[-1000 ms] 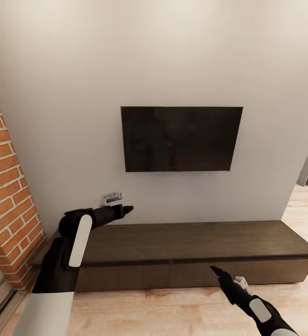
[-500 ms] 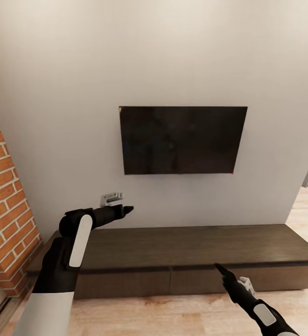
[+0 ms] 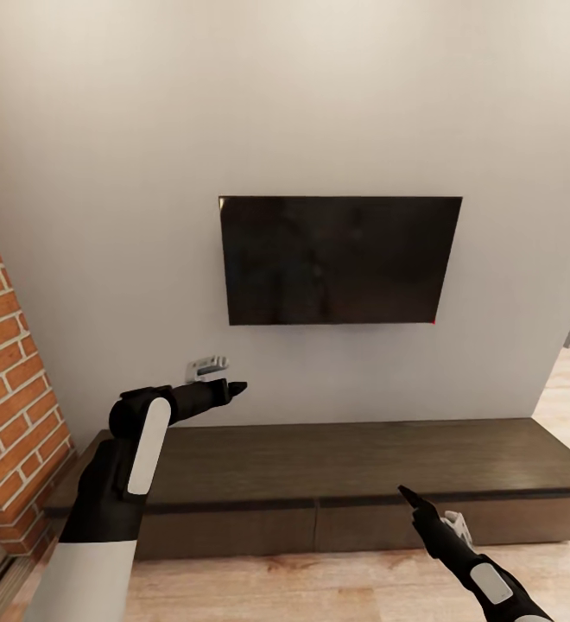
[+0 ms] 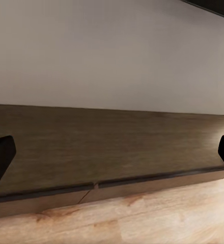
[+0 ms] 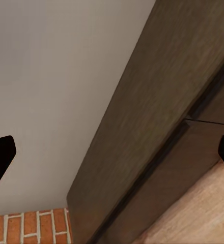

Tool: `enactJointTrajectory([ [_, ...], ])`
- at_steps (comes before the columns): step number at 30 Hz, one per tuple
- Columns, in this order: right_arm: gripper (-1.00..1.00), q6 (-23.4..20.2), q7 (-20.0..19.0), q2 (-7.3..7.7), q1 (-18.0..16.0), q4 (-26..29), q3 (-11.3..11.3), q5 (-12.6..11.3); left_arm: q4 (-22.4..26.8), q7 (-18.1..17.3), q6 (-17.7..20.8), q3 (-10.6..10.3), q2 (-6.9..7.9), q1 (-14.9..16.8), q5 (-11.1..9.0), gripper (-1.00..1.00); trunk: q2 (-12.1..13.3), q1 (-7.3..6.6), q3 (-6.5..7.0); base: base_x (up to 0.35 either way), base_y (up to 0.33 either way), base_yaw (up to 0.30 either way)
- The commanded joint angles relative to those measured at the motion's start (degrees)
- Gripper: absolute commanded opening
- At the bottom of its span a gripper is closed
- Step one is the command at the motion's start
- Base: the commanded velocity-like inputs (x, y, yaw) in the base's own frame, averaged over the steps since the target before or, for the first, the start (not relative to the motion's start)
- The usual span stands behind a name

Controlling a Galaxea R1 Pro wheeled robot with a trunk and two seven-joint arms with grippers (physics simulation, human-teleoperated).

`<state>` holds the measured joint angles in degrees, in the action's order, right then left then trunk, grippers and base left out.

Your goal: Place each of the two pumpkins and all three candles from the living room inside a cabinet in the living room (use any cabinet), then make sure every cabinet is closed, and position the cauldron so it is next to a table in the living room.

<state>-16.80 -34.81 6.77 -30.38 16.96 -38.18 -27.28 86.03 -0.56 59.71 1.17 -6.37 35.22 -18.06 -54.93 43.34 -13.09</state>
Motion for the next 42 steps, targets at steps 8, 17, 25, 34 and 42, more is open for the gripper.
enactJointTrajectory([
  [8,1.0,-0.2,-1.1,-0.16,0.0,0.1,-0.1,-0.3,0.0,-0.1,0.3,0.1,-0.05,0.0,-0.1,1.0,-3.3,1.77,-1.52,0.002,0.0,0.0],
  [17,1.0,-0.2,-2.0,-0.12,0.0,0.1,0.0,-0.2,0.1,-0.1,0.3,0.1,-0.05,0.1,-0.1,1.0,-6.9,3.75,-3.14,0.0,0.0,0.0],
  [25,1.0,0.0,-2.2,-0.26,0.0,0.1,0.0,-0.2,0.0,-0.1,0.3,0.1,-0.05,0.1,-0.1,1.0,-10.1,5.5,-4.57,0.0,0.0,0.0],
  [34,1.0,0.0,-2.1,-0.19,0.0,0.1,0.0,0.0,0.0,-0.1,0.3,0.1,-0.05,0.0,0.0,1.0,-13.7,7.48,-6.19,0.0,0.0,0.0],
  [42,1.0,0.0,-2.2,-0.29,0.0,0.1,0.0,-0.1,0.0,-0.1,0.3,0.1,-0.05,-0.1,0.0,1.0,-16.9,9.24,-7.63,0.0,0.0,0.0],
])
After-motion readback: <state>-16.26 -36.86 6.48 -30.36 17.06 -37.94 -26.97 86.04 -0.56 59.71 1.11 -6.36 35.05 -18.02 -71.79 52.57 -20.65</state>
